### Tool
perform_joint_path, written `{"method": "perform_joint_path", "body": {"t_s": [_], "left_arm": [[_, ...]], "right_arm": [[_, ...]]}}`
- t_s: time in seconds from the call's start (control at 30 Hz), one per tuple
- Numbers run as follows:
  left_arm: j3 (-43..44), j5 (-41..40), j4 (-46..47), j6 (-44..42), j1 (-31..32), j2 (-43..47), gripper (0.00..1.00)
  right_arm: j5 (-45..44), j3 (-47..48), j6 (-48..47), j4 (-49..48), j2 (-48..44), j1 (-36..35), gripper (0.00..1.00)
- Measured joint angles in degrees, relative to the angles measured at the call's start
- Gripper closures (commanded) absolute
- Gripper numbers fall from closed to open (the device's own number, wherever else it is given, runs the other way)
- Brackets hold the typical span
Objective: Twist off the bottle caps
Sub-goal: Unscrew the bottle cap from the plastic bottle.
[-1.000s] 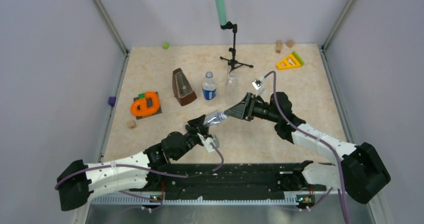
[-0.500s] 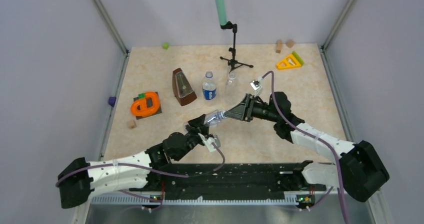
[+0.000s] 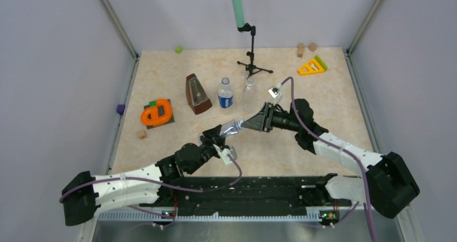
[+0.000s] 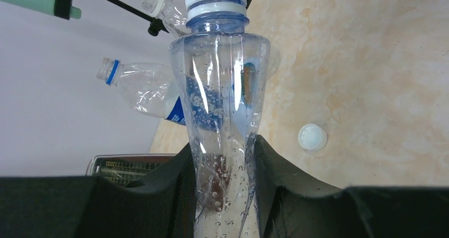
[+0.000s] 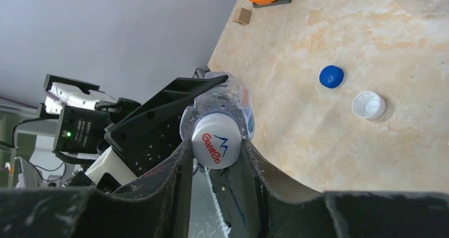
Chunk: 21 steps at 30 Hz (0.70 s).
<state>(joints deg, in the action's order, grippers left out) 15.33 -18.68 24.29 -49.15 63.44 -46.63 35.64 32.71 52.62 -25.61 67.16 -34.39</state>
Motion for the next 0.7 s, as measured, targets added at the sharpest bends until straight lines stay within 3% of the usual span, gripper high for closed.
{"method": "perform_joint_path", "body": {"t_s": [0.1,0.3,0.53,0.7], "left_arm": [[0.6,0.8,-2.9,2.8,0.0,1.2,1.0],[2.6,4.8,-9.2,8.5,-0.9,3.0,1.0],[4.6,26.2,-15.8,16.7,-12.3,8.2,1.0],[6.4,37.6,-18.5,21.4,-17.1,8.9,1.0]], "right_arm": [[0.4,0.1,-2.1,0.7,0.0,0.0,1.0],[1.0,-0.1,-6.6,2.5,-1.7,0.0,1.0],[1.7,-2.9,-12.9,0.9,-8.6,-0.3,1.0],[2.4,-5.7,-18.1,1.0,-12.7,-0.4,1.0]]}}
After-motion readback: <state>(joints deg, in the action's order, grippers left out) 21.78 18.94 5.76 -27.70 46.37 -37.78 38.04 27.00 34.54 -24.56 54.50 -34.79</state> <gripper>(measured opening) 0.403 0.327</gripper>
